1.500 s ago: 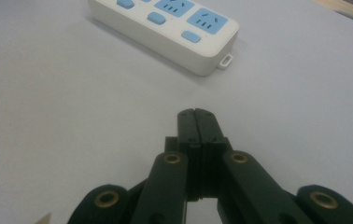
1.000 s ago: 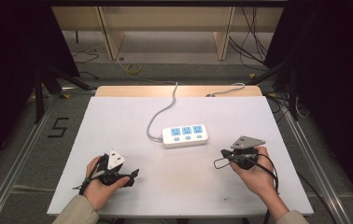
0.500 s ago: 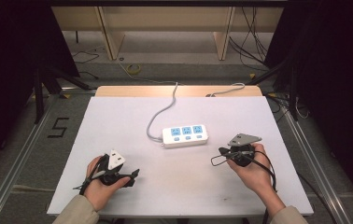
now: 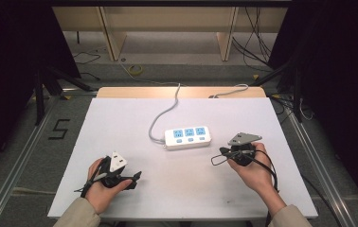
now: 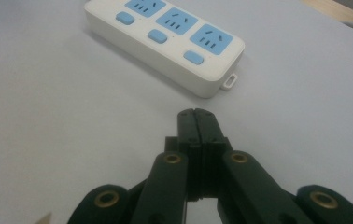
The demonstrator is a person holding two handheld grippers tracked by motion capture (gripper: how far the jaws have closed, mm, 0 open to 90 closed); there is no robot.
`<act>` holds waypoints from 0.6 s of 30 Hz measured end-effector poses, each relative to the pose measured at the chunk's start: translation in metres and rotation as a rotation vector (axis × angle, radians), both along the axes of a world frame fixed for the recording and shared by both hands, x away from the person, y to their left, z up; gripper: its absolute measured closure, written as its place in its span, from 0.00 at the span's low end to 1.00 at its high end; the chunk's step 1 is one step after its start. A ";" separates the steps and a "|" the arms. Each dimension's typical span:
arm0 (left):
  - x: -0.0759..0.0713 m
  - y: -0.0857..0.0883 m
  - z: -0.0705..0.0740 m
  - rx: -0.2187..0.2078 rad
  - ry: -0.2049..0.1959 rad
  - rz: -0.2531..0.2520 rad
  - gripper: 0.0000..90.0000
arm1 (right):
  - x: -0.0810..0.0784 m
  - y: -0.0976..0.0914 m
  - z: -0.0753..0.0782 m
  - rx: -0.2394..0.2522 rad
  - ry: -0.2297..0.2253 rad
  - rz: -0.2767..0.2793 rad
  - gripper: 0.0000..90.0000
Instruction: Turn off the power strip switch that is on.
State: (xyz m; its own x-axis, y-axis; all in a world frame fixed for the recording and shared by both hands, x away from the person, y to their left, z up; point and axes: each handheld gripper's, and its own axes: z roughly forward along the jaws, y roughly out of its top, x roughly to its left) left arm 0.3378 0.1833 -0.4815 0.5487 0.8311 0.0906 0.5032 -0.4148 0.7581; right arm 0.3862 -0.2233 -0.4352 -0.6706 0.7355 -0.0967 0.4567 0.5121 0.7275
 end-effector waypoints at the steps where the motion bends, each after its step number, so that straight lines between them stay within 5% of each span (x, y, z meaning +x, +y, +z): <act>1: 0.000 0.000 0.000 0.001 0.000 0.000 0.18 | 0.000 0.000 0.000 0.000 -0.002 -0.001 1.00; 18: 0.000 0.000 0.000 -0.001 -0.002 0.000 0.18 | 0.008 0.007 0.003 -0.004 0.007 0.002 1.00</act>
